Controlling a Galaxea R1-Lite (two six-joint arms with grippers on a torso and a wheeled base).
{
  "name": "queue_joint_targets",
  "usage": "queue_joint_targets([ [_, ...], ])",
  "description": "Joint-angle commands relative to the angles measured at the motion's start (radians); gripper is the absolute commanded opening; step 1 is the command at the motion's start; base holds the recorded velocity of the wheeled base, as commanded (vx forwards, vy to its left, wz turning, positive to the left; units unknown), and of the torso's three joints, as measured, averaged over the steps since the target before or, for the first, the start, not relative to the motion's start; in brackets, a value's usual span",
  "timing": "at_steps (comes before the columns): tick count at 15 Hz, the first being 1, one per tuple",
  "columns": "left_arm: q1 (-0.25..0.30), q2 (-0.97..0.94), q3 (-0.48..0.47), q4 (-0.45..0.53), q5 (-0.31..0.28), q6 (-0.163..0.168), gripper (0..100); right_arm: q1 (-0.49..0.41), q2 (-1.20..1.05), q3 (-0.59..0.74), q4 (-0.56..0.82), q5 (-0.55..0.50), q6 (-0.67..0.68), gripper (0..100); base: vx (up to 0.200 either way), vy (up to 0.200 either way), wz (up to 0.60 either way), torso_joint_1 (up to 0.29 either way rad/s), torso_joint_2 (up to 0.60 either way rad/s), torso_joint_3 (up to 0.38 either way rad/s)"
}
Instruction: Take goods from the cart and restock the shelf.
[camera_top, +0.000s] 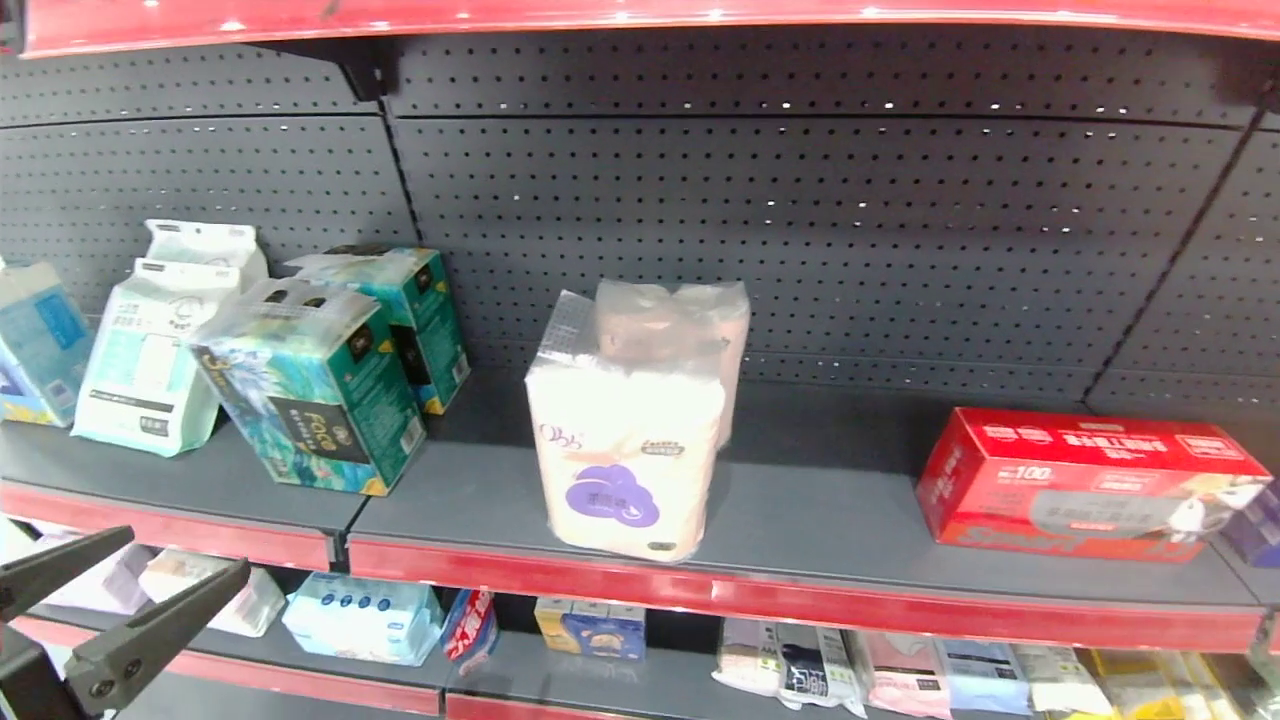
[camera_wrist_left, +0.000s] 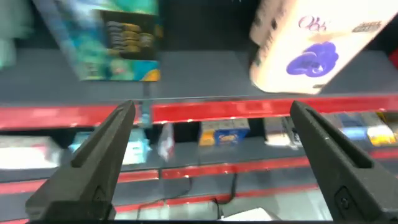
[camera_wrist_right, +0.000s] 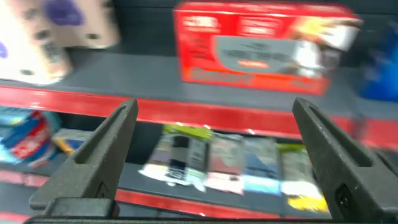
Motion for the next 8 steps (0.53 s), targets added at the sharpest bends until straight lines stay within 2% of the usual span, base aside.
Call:
queue_joint_targets([
  [1,0.0,0.027,0.003,-0.001,0.0,-0.001,100,0.0,0.001,0.0,-0.001,0.0,-0.001,100,0.0,0.0,-0.6,0.012,0.0,0.002],
  [2,0.0,0.028,0.001,-0.001,0.0,-0.001,100,0.0,0.001,0.0,-0.001,0.0,-0.001,100,0.0,0.0,-0.6,-0.007,0.0,0.002],
  [6,0.008,0.07,0.004,0.001,0.008,-0.004,100,0.0,0.001,0.0,-0.001,0.0,0.001,100,0.0,0.0,0.0,0.0,0.0,0.0],
  [8,0.046,0.123,0.004,-0.001,0.029,-0.004,100,0.0,0.001,0.0,-0.001,0.0,0.002,100,0.0,0.0,0.0,0.0,0.0,0.0],
])
